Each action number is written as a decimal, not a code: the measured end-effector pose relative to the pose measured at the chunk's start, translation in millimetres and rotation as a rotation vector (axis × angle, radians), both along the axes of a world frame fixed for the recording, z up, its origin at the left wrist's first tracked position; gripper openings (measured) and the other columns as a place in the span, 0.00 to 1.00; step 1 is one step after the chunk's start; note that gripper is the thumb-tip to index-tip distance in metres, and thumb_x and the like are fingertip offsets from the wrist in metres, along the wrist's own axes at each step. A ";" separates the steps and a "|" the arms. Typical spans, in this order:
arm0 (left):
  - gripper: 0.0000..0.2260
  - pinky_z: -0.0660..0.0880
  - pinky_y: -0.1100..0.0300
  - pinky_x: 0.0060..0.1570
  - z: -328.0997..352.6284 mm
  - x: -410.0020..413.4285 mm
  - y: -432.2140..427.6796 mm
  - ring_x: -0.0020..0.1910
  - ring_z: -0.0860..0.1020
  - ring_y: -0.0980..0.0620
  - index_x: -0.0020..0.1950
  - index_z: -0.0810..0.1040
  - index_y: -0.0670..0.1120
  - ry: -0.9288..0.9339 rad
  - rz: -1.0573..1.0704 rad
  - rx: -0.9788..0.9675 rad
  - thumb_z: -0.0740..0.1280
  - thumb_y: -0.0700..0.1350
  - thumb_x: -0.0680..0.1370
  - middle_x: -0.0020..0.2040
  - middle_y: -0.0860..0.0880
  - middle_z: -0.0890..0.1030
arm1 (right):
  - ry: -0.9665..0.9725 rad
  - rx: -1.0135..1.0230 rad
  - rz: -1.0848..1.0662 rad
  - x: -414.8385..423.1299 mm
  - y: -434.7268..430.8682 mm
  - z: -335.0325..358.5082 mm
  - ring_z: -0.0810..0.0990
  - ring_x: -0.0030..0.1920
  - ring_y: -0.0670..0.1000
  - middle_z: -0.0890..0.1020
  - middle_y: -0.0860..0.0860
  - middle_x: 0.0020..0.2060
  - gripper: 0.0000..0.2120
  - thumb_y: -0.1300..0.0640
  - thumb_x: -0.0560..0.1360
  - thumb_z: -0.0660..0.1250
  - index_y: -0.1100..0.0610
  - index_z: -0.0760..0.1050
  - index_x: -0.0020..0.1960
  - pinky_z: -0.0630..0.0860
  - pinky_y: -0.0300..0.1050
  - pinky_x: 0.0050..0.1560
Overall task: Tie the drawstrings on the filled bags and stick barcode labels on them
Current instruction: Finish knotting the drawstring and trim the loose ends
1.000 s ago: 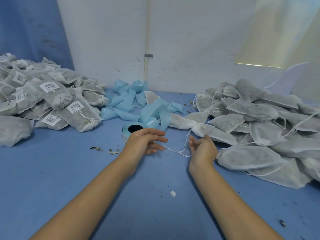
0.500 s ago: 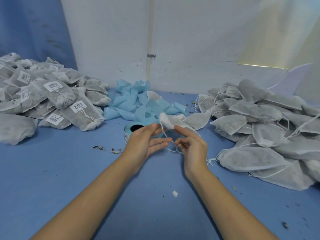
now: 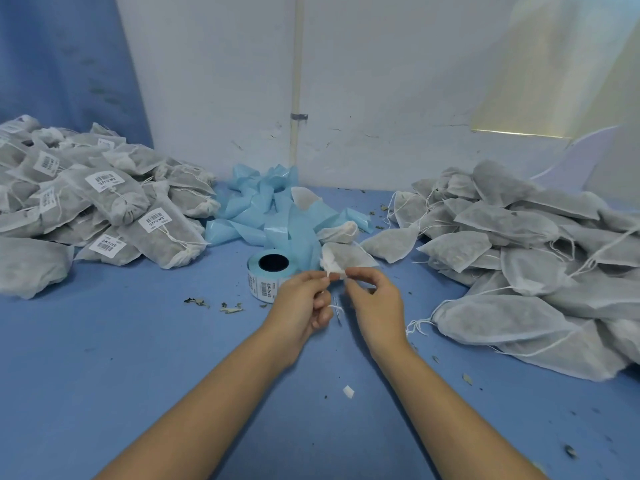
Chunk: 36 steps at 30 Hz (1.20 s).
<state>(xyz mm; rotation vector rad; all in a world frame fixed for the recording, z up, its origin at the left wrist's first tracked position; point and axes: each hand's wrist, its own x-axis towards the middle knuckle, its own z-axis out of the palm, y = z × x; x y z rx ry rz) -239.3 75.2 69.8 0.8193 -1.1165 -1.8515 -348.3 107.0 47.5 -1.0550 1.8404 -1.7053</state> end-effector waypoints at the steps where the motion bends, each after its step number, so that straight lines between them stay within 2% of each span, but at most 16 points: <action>1: 0.06 0.58 0.67 0.18 -0.2 -4.2 1.0 0.18 0.61 0.57 0.48 0.72 0.42 0.017 0.001 0.012 0.56 0.35 0.81 0.21 0.53 0.63 | 0.027 -0.017 -0.031 0.2 -0.3 -0.2 0.78 0.43 0.43 0.81 0.44 0.44 0.04 0.58 0.74 0.69 0.50 0.76 0.46 0.72 0.35 0.45; 4: 0.10 0.58 0.69 0.18 -1.7 -16.8 3.2 0.19 0.63 0.58 0.45 0.72 0.43 0.069 -0.009 0.022 0.55 0.32 0.79 0.23 0.51 0.64 | -0.027 -0.084 -0.119 -1.4 -0.1 -0.5 0.76 0.38 0.41 0.78 0.45 0.39 0.07 0.57 0.73 0.71 0.54 0.73 0.42 0.71 0.33 0.41; 7: 0.12 0.61 0.68 0.20 -2.5 -25.9 2.5 0.20 0.64 0.56 0.47 0.76 0.44 0.086 -0.028 -0.024 0.55 0.32 0.79 0.25 0.50 0.67 | -0.167 -0.113 -0.065 -2.6 3.4 3.0 0.78 0.38 0.50 0.80 0.51 0.35 0.07 0.59 0.75 0.70 0.56 0.76 0.39 0.74 0.44 0.43; 9: 0.13 0.63 0.66 0.21 -3.6 -28.8 1.8 0.21 0.64 0.55 0.50 0.77 0.45 0.031 -0.031 -0.087 0.55 0.32 0.78 0.24 0.50 0.66 | -0.259 -0.133 0.039 -3.2 7.6 5.2 0.76 0.31 0.54 0.79 0.56 0.30 0.09 0.60 0.76 0.67 0.61 0.77 0.37 0.74 0.46 0.36; 11: 0.13 0.63 0.64 0.21 -6.9 -28.7 2.2 0.21 0.65 0.54 0.52 0.76 0.47 -0.063 -0.038 -0.176 0.55 0.33 0.78 0.24 0.50 0.66 | -0.323 -0.147 0.147 -2.8 10.3 6.6 0.72 0.23 0.55 0.75 0.58 0.25 0.10 0.61 0.76 0.65 0.64 0.77 0.39 0.71 0.43 0.26; 13: 0.14 0.63 0.62 0.21 -11.6 -26.5 4.1 0.20 0.67 0.53 0.53 0.75 0.50 -0.137 -0.057 -0.259 0.56 0.34 0.79 0.23 0.50 0.66 | -0.347 -0.142 0.186 -2.1 12.2 8.3 0.71 0.21 0.56 0.74 0.59 0.24 0.07 0.63 0.76 0.65 0.64 0.78 0.40 0.69 0.42 0.23; 18: 0.13 0.64 0.64 0.22 -15.5 -22.7 5.3 0.20 0.66 0.54 0.57 0.74 0.48 -0.169 -0.076 -0.266 0.56 0.34 0.79 0.22 0.53 0.65 | -0.426 -0.165 0.137 -6.6 13.1 9.0 0.76 0.33 0.55 0.79 0.56 0.32 0.10 0.66 0.72 0.67 0.58 0.80 0.33 0.74 0.46 0.35; 20: 0.13 0.63 0.64 0.22 -15.3 -22.2 4.4 0.20 0.66 0.54 0.58 0.74 0.47 -0.173 -0.069 -0.252 0.57 0.34 0.79 0.22 0.53 0.65 | -0.477 -0.178 0.141 -8.0 13.6 10.0 0.77 0.33 0.53 0.79 0.55 0.31 0.08 0.67 0.71 0.68 0.60 0.79 0.34 0.75 0.42 0.33; 23: 0.14 0.63 0.65 0.22 -13.6 -22.3 5.1 0.20 0.65 0.55 0.58 0.74 0.47 -0.184 -0.080 -0.245 0.56 0.33 0.78 0.22 0.53 0.64 | -0.535 -0.175 0.131 -12.3 11.9 10.4 0.79 0.35 0.49 0.82 0.53 0.33 0.05 0.67 0.70 0.67 0.62 0.80 0.37 0.75 0.37 0.38; 28: 0.15 0.63 0.64 0.23 -12.4 -24.5 3.4 0.21 0.65 0.54 0.57 0.74 0.47 -0.261 -0.085 -0.303 0.55 0.32 0.77 0.22 0.54 0.65 | -0.628 -0.150 0.162 -18.8 9.7 11.3 0.81 0.36 0.45 0.84 0.52 0.34 0.08 0.67 0.73 0.65 0.61 0.80 0.38 0.74 0.33 0.38; 31: 0.08 0.66 0.65 0.27 -19.2 -23.0 6.6 0.23 0.69 0.55 0.56 0.74 0.45 -0.311 -0.036 -0.418 0.58 0.37 0.80 0.22 0.55 0.68 | -0.675 -0.163 0.225 -21.8 8.5 11.4 0.82 0.40 0.45 0.84 0.51 0.37 0.08 0.65 0.75 0.64 0.60 0.80 0.40 0.75 0.37 0.47; 33: 0.05 0.67 0.69 0.29 -23.8 -19.4 7.4 0.25 0.72 0.58 0.53 0.75 0.46 -0.393 0.053 -0.538 0.60 0.40 0.80 0.24 0.54 0.72 | -0.687 -0.159 0.305 -24.7 9.8 12.2 0.83 0.45 0.46 0.85 0.52 0.40 0.08 0.63 0.76 0.62 0.59 0.79 0.42 0.75 0.39 0.53; 36: 0.05 0.67 0.71 0.35 -26.4 -11.3 0.7 0.32 0.73 0.63 0.45 0.76 0.48 -0.579 0.205 -0.766 0.62 0.43 0.80 0.31 0.54 0.76 | -0.661 -0.140 0.360 -27.2 11.6 13.8 0.83 0.44 0.47 0.85 0.52 0.40 0.08 0.61 0.78 0.60 0.57 0.77 0.43 0.75 0.38 0.49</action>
